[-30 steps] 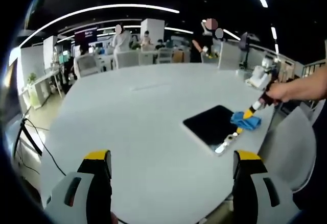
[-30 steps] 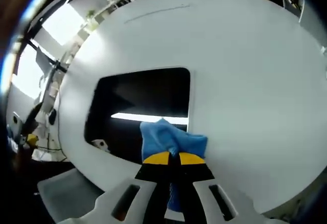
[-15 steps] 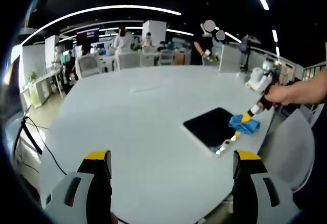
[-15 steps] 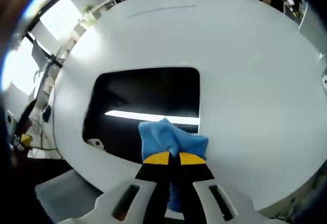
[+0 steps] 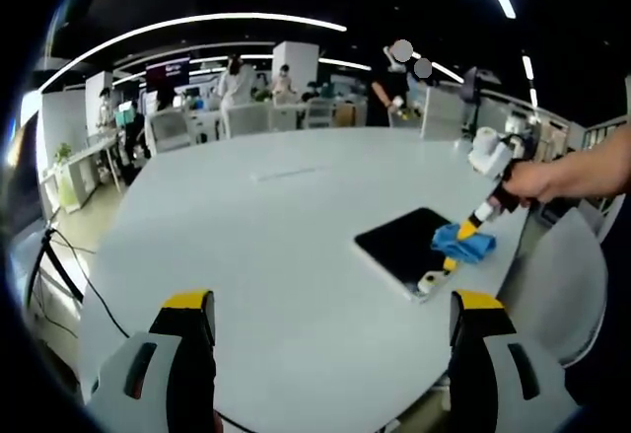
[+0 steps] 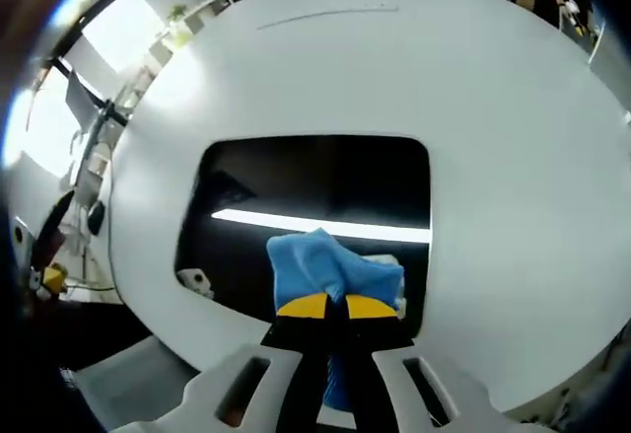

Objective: Wipe the mirror surface with the cleaning cloth until all visible marks leave the cleaned area.

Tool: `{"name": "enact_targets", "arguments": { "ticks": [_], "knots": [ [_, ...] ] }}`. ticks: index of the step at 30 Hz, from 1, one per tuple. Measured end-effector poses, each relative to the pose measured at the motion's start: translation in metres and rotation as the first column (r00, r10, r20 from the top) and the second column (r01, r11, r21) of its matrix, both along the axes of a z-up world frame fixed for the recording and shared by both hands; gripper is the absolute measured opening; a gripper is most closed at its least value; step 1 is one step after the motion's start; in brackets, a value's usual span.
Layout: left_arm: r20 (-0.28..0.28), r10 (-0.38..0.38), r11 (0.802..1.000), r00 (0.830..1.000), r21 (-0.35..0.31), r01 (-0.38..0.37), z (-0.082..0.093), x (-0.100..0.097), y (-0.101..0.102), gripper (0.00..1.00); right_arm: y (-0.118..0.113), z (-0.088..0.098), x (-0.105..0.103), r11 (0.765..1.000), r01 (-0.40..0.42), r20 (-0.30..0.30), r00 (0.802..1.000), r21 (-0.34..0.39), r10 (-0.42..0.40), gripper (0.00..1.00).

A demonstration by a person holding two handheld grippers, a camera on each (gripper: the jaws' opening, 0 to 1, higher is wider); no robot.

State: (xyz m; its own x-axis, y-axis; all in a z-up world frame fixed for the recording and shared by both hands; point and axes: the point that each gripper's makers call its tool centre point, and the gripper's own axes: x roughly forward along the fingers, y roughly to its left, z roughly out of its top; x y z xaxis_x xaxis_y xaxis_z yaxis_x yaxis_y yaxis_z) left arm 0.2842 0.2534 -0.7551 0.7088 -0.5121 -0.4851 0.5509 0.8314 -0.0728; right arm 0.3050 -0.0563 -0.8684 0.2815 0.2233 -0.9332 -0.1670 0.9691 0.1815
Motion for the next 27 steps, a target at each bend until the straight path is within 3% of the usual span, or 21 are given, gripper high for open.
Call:
{"name": "enact_targets", "arguments": {
  "ticks": [27],
  "knots": [
    [-0.011,0.012,1.0,1.0,0.017,-0.011,-0.005,0.005,0.016,1.0,0.057,0.0,0.011,0.998,-0.055,-0.015,0.998,0.042,0.055,0.0]
  ]
}}
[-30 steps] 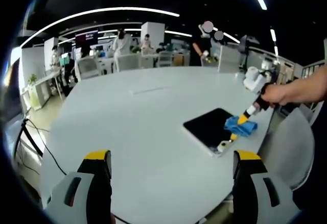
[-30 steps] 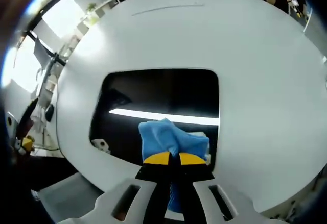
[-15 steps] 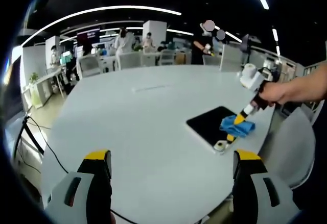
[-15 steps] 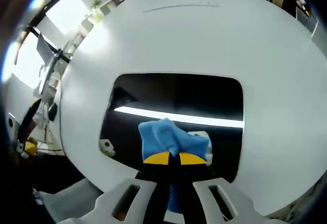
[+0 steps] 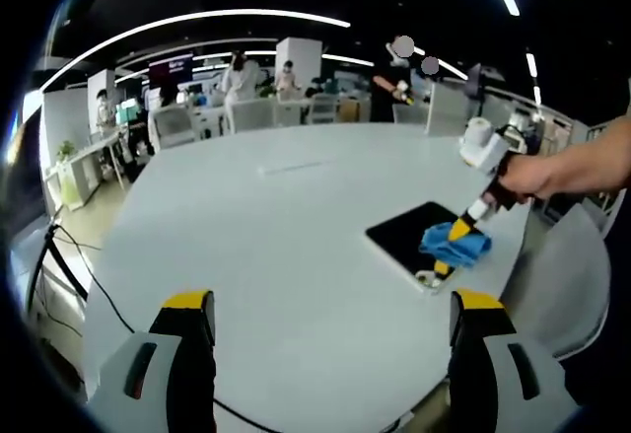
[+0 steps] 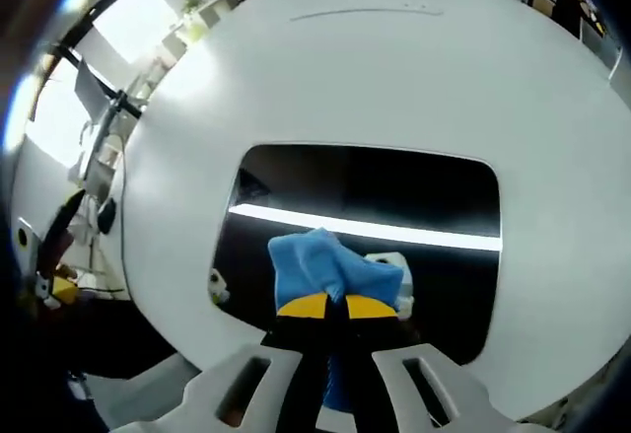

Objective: Wipe the mirror surface with the cleaning cloth until all visible marks leave the cleaned area.

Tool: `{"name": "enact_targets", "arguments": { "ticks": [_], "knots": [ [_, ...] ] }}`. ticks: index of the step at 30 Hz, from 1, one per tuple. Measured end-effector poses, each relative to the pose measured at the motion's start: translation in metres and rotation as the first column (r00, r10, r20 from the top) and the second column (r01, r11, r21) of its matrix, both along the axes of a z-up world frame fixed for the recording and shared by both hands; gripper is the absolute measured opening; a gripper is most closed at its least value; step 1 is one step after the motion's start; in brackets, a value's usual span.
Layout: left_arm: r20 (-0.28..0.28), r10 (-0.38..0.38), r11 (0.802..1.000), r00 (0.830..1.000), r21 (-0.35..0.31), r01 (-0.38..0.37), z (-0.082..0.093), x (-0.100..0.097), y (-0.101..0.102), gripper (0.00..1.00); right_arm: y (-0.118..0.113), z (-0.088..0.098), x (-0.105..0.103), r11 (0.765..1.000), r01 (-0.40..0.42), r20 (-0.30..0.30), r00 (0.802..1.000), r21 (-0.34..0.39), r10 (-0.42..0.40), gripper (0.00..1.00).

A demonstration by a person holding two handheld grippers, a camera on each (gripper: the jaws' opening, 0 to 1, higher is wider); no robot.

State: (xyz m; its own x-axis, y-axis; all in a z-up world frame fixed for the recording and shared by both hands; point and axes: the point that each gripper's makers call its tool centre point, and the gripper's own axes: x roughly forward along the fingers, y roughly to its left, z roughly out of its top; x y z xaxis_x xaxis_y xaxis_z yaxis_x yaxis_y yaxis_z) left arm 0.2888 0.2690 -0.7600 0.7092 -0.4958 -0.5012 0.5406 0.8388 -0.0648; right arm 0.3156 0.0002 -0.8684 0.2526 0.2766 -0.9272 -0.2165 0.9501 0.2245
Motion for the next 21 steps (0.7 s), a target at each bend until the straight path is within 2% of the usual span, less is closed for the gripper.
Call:
{"name": "enact_targets", "arguments": {
  "ticks": [5,6,9,21],
  "knots": [
    [0.004,0.006,1.0,1.0,-0.002,-0.006,0.002,0.0,0.004,1.0,0.013,0.001,-0.002,1.0,-0.022,-0.002,1.0,0.008,0.022,0.0],
    [0.004,0.007,1.0,1.0,-0.003,-0.007,0.002,0.0,0.005,1.0,0.021,0.002,-0.003,0.999,-0.007,-0.015,1.0,0.048,0.008,0.0],
    [0.003,0.013,1.0,1.0,-0.004,-0.013,0.002,-0.001,0.008,1.0,0.026,0.003,-0.002,0.999,-0.023,-0.009,1.0,0.039,0.023,0.0],
    [-0.003,0.026,1.0,1.0,-0.011,-0.026,0.001,-0.007,0.013,1.0,0.062,0.006,0.001,0.995,-0.031,-0.017,0.999,0.093,0.033,0.0]
  ]
}}
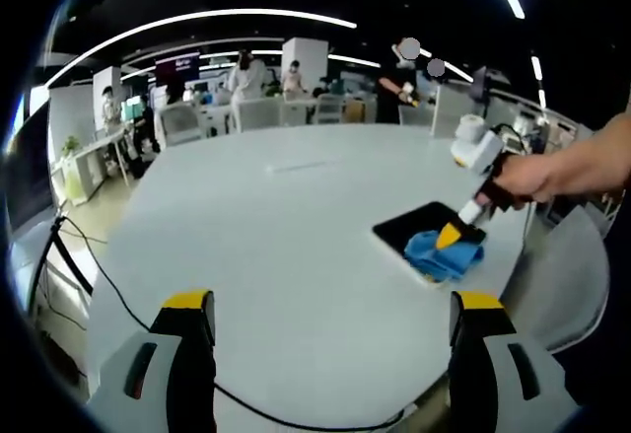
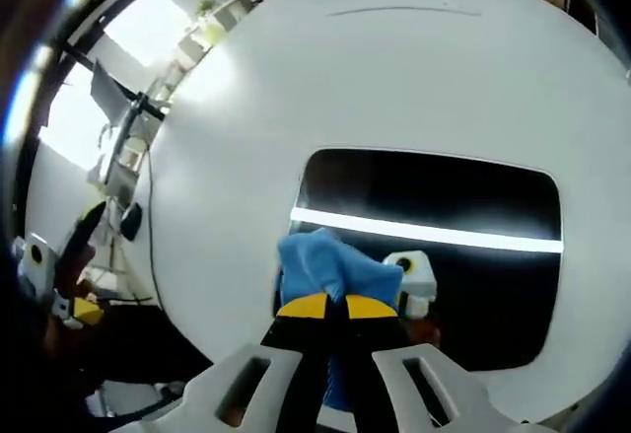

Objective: Wipe the mirror surface with the cleaning cloth until all visible marks leave the cleaned area.

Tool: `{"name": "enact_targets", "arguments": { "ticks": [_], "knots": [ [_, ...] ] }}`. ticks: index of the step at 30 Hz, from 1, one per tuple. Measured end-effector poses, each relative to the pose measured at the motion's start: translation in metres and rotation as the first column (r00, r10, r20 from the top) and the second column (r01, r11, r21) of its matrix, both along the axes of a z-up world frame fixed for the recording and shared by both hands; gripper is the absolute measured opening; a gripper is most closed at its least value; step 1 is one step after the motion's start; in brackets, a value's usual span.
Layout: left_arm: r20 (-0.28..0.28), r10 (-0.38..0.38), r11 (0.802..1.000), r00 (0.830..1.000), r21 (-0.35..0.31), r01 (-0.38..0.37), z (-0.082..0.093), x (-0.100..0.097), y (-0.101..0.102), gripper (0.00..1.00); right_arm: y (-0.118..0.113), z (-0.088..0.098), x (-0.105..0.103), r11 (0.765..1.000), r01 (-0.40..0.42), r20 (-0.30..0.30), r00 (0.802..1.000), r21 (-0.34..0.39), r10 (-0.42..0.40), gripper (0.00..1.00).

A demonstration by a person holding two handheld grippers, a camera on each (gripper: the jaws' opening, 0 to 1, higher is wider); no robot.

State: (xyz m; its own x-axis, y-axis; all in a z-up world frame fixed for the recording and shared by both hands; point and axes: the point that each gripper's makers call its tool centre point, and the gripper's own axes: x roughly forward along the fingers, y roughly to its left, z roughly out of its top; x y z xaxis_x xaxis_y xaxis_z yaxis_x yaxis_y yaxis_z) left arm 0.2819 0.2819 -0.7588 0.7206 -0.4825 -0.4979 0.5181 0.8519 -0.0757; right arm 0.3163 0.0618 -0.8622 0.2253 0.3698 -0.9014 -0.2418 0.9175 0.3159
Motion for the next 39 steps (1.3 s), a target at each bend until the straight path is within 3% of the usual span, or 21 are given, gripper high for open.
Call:
{"name": "enact_targets", "arguments": {
  "ticks": [17,39],
  "knots": [
    [-0.003,0.003,1.0,1.0,-0.006,-0.003,-0.001,-0.006,-0.001,1.0,0.025,-0.002,-0.004,0.999,-0.039,-0.004,0.999,0.009,0.039,0.0],
    [-0.004,0.002,1.0,1.0,-0.008,-0.002,-0.002,-0.005,-0.001,1.0,0.026,-0.004,-0.003,0.999,-0.048,-0.003,0.999,0.0,0.048,0.0]
  ]
}}
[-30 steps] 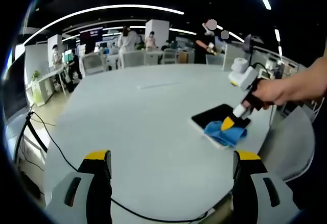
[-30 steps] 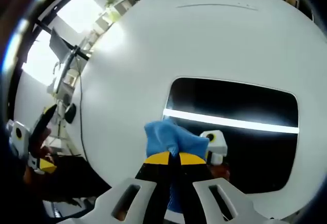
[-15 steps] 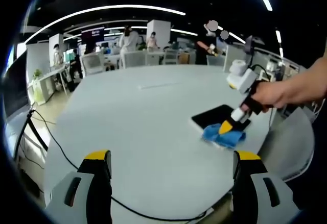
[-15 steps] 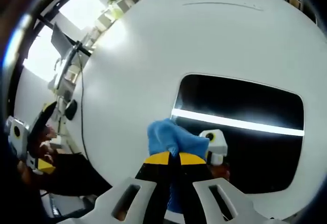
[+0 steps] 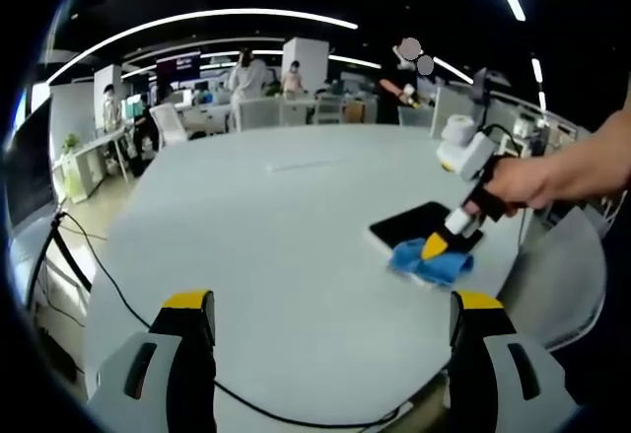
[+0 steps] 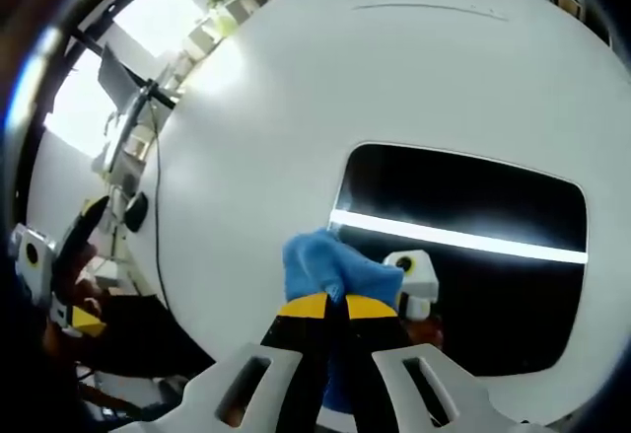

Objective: Wipe the mirror surface with the cleaning cloth until all visible marks leave the cleaned area.

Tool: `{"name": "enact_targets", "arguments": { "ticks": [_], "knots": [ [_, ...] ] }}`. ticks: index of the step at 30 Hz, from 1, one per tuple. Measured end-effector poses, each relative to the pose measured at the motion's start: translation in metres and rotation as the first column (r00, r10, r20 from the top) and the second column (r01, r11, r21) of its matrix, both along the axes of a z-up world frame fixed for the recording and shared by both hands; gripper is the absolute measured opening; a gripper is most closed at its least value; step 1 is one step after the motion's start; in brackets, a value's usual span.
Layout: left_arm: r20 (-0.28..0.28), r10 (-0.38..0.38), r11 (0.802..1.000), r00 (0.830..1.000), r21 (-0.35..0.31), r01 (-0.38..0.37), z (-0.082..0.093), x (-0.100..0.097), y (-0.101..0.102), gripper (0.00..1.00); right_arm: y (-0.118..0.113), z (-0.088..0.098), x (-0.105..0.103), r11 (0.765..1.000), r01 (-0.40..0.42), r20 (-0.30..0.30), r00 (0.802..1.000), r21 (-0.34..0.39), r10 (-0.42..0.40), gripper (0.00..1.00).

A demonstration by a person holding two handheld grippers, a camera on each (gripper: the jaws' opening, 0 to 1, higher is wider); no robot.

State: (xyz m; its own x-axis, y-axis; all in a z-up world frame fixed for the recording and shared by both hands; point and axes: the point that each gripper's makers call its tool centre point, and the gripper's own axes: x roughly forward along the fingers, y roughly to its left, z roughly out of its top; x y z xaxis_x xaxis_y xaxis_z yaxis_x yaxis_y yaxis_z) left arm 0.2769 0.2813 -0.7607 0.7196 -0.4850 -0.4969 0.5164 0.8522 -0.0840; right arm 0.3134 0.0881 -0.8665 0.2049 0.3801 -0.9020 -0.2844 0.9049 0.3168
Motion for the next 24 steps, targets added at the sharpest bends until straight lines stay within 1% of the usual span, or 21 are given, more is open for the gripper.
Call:
{"name": "enact_targets", "arguments": {
  "ticks": [2,12,16,17,19,24],
  "knots": [
    [-0.001,0.0,1.0,1.0,0.001,0.0,0.0,0.0,0.0,1.0,0.0,0.001,0.0,1.0,0.001,-0.002,1.0,-0.001,-0.001,0.0],
    [-0.015,-0.016,1.0,1.0,0.011,0.016,-0.004,0.0,-0.001,1.0,-0.001,0.001,0.013,1.0,0.013,0.009,1.0,-0.011,-0.013,0.0],
    [-0.023,-0.036,0.999,0.999,0.032,0.037,-0.008,-0.002,-0.001,1.0,-0.002,0.0,0.02,1.0,0.017,0.011,1.0,-0.012,-0.017,0.0],
    [-0.025,-0.053,0.997,0.998,0.052,0.054,-0.011,-0.003,-0.002,1.0,-0.002,0.0,0.02,1.0,0.02,0.009,1.0,-0.011,-0.02,0.0],
    [-0.038,-0.068,0.995,0.997,0.073,0.07,-0.014,-0.006,-0.003,1.0,-0.001,-0.001,0.024,1.0,0.021,0.008,1.0,-0.011,-0.021,0.0],
    [-0.031,-0.081,0.993,0.996,0.078,0.084,-0.016,-0.006,-0.005,1.0,-0.002,-0.001,0.033,1.0,0.018,0.014,1.0,-0.016,-0.018,0.0]
  ]
}}
